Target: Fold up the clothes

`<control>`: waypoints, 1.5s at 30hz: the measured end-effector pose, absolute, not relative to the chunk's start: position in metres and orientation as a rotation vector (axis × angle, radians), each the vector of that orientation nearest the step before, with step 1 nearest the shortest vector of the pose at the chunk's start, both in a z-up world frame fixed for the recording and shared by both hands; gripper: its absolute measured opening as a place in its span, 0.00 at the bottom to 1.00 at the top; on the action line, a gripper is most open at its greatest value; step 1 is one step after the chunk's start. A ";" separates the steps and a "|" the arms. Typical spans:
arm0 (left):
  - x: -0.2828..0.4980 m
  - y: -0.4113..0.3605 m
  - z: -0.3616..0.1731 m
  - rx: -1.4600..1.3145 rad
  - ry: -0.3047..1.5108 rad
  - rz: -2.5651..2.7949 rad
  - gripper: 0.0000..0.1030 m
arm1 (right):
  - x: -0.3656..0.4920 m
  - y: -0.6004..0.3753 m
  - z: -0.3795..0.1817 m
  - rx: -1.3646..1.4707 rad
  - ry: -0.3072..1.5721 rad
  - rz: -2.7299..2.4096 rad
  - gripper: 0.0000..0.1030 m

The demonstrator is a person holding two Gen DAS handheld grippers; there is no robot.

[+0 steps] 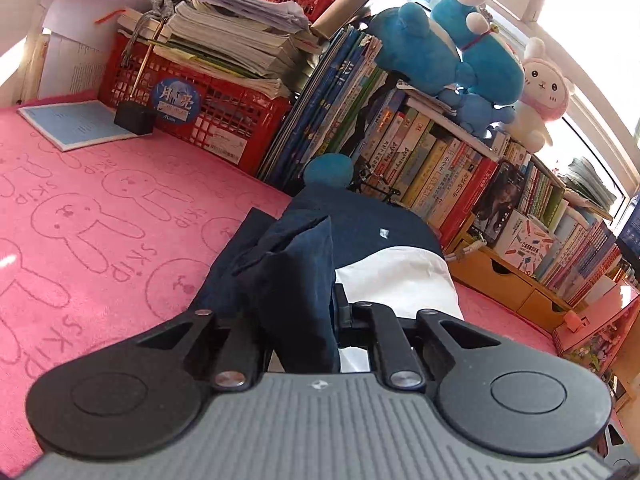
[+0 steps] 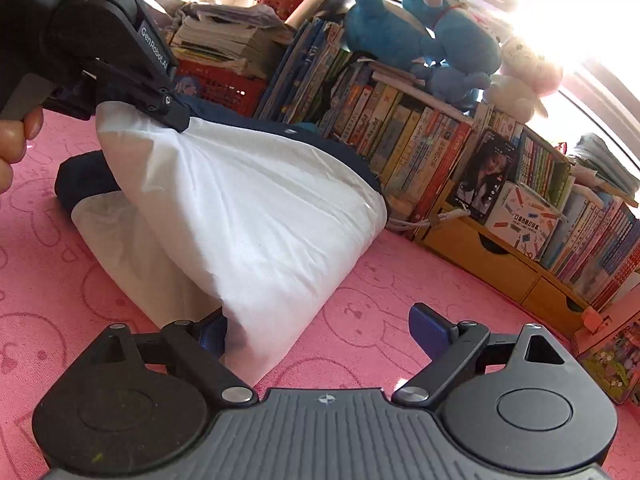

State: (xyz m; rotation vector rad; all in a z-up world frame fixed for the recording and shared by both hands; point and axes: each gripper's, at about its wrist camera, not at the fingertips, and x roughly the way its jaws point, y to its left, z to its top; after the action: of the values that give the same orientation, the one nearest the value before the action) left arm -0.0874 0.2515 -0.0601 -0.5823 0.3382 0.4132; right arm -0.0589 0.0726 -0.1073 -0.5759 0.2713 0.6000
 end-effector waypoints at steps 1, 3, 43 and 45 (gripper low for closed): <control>-0.088 0.252 -0.064 -0.584 0.350 0.426 0.23 | -0.058 0.075 -0.109 -0.590 0.268 0.587 0.88; -0.090 0.253 -0.067 -0.587 0.343 0.452 0.40 | -0.056 0.081 -0.110 -0.613 0.269 0.569 0.88; -0.113 0.200 -0.035 -0.085 0.252 0.427 0.33 | -0.048 0.090 -0.113 -0.620 0.327 0.588 0.90; -0.089 0.164 -0.043 0.049 0.293 0.344 0.33 | -0.049 0.090 -0.114 -0.623 0.324 0.586 0.90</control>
State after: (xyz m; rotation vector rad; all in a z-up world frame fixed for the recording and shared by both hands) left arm -0.0888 0.1636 -0.0428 0.0487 0.2929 0.3441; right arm -0.0485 0.0901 -0.1142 -0.6231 0.3245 0.5864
